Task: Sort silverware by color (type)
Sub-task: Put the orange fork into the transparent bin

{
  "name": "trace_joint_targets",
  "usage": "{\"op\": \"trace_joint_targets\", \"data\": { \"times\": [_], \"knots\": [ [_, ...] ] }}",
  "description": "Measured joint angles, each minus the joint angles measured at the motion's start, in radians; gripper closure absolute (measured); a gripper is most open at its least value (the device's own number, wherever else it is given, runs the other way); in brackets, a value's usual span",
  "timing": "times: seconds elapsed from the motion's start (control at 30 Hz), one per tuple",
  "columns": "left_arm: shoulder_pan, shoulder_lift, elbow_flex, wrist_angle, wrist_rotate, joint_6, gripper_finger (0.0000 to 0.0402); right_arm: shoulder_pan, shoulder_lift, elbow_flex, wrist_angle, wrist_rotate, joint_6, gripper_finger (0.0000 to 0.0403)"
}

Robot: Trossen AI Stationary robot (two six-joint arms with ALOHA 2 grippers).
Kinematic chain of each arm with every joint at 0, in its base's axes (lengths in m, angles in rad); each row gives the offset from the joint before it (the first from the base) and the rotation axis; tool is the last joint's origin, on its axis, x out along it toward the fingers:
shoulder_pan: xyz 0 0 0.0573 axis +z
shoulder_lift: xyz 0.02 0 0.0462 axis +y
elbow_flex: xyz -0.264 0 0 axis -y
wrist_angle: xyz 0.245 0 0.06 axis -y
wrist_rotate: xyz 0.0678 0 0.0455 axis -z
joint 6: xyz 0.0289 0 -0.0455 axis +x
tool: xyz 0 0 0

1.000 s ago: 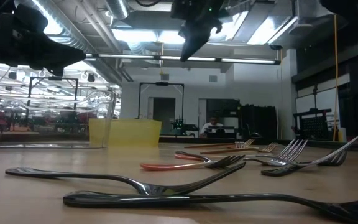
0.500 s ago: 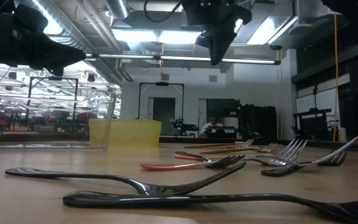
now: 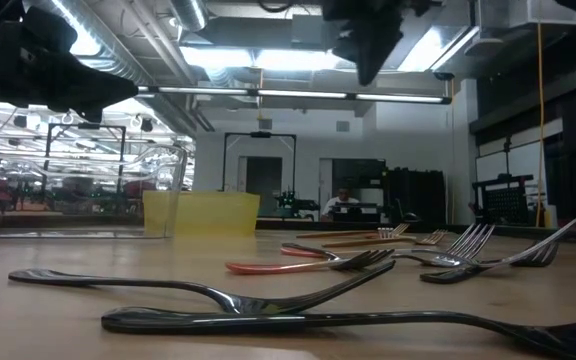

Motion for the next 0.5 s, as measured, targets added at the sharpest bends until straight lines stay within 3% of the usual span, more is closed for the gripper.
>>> {"op": "trace_joint_targets", "data": {
  "times": [0.23,0.5],
  "knots": [
    [0.0,0.0,0.0,0.0,0.0,0.0,0.0338,0.0,-0.19,-0.266,0.041,0.018,0.025,0.0363],
    [0.0,0.0,0.0,0.0,-0.001,0.0,0.0338,0.0,-0.398,-0.64,0.335,0.088,0.006,0.0363]
  ]
}}
